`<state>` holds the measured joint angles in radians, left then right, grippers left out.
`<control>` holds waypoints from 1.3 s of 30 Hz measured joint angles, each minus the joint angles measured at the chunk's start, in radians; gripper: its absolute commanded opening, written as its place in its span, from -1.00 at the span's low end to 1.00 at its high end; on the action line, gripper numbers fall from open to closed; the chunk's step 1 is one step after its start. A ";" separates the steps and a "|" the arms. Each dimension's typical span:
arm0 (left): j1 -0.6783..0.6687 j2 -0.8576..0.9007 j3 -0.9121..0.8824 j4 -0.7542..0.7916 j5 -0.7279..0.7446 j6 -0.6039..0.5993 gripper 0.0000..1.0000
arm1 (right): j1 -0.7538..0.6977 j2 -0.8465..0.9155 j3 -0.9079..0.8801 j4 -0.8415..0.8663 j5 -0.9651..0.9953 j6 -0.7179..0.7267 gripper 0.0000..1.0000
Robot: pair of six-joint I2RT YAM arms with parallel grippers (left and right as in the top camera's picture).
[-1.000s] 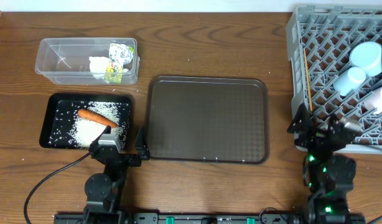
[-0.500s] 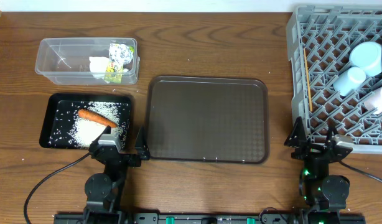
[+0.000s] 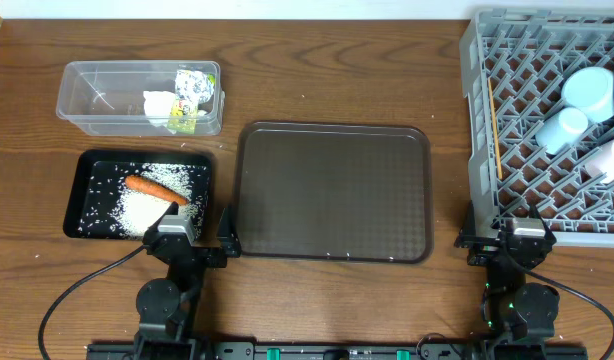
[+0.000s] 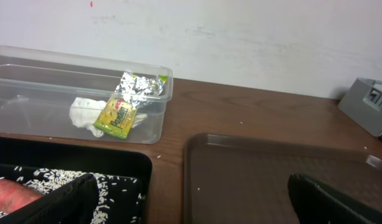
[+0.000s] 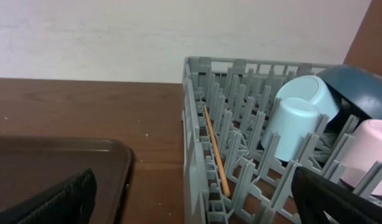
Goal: Sort waste into correct bins and load items into the dishwasher rack
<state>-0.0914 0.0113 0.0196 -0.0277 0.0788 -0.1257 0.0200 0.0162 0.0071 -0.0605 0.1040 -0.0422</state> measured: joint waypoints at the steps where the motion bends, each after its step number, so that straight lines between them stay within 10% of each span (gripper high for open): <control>1: 0.000 0.000 0.000 0.000 0.000 0.000 1.00 | 0.000 0.000 0.000 0.000 -0.001 -0.004 0.99; 39: 0.000 0.000 0.000 0.000 0.000 0.000 1.00 | 0.000 0.000 0.000 -0.003 -0.022 -0.018 0.99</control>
<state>-0.0914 0.0113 0.0196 -0.0277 0.0788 -0.1257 0.0196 0.0162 0.0071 -0.0631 0.0818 -0.0597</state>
